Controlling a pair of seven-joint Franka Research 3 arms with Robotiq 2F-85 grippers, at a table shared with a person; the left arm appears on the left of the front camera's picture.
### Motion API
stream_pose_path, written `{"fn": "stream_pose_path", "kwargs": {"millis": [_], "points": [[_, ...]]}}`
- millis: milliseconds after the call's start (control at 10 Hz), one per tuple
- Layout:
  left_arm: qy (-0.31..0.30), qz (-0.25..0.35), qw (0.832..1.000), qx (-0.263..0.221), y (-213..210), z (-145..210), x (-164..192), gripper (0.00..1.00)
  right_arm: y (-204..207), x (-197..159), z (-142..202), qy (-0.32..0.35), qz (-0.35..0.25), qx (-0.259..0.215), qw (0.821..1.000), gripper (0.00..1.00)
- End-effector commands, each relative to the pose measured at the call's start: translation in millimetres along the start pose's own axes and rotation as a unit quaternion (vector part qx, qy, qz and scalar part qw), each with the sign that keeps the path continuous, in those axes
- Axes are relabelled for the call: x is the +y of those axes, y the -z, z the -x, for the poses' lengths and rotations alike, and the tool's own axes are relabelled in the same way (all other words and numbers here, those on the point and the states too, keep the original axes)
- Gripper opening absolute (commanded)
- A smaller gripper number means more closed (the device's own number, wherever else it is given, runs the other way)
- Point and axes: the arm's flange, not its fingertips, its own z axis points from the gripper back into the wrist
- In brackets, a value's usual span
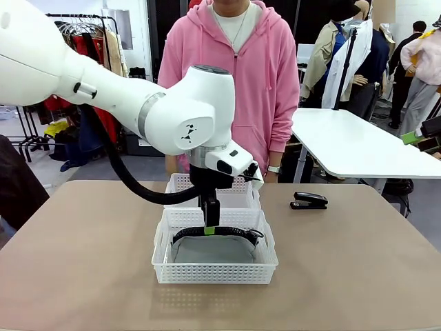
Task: Distribute items into two baskets.
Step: Place the picked Pencil pouch into the Organizing basket as instructed by the person, then pick up the Stapler that the person points to.
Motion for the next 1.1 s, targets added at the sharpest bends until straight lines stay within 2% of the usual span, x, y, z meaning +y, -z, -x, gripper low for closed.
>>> {"fn": "stream_pose_path", "kwargs": {"millis": [0, 1000], "points": [[0.009, -0.003, 1.000, 0.003, 2.2, -3.8, -1.9, 1.00, -0.3, 1.2, -1.5, -0.003, -0.003, -0.003, 1.000, 1.00], [0.009, -0.003, 1.000, 0.003, 2.2, -3.8, -1.9, 1.00, -0.3, 1.2, -1.5, -0.003, -0.003, -0.003, 1.000, 1.00]]}}
